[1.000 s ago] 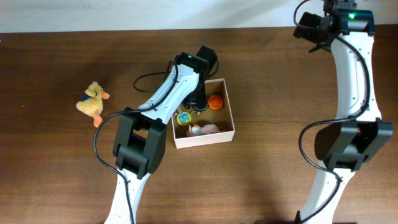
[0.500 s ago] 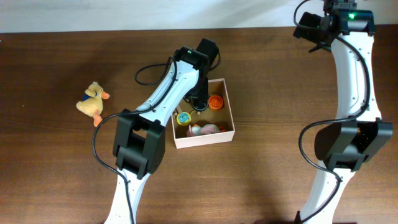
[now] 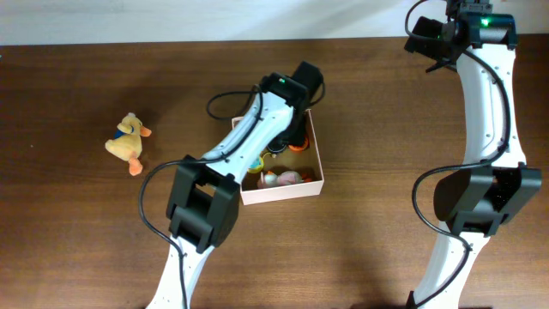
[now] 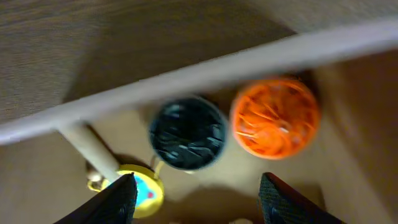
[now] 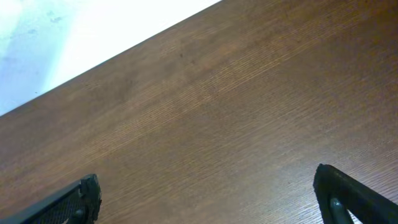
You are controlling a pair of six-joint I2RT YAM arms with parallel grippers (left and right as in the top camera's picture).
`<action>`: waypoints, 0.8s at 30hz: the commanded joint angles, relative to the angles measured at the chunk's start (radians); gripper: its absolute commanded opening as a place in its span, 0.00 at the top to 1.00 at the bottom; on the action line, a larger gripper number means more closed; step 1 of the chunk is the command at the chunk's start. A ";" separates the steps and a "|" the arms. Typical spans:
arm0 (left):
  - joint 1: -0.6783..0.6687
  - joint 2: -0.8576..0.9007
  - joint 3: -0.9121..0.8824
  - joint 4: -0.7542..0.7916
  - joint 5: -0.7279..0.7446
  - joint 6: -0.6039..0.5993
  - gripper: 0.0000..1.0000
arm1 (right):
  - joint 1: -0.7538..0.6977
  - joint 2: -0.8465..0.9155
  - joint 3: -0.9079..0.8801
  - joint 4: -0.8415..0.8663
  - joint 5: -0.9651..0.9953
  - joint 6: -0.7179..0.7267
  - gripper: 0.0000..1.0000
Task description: Pack container
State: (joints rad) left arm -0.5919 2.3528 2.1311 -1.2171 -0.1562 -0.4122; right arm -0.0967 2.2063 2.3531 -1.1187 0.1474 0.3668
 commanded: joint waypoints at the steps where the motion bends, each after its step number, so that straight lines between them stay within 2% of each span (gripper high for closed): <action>1: -0.016 0.005 0.019 0.002 0.014 0.026 0.34 | 0.005 0.011 0.001 0.000 -0.002 0.012 0.01; 24: -0.065 0.005 0.019 -0.006 0.074 0.048 0.34 | 0.005 0.011 0.001 0.000 -0.002 0.012 0.01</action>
State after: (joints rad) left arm -0.6472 2.3528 2.1315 -1.2194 -0.1047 -0.3893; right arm -0.0967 2.2063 2.3535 -1.1187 0.1474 0.3668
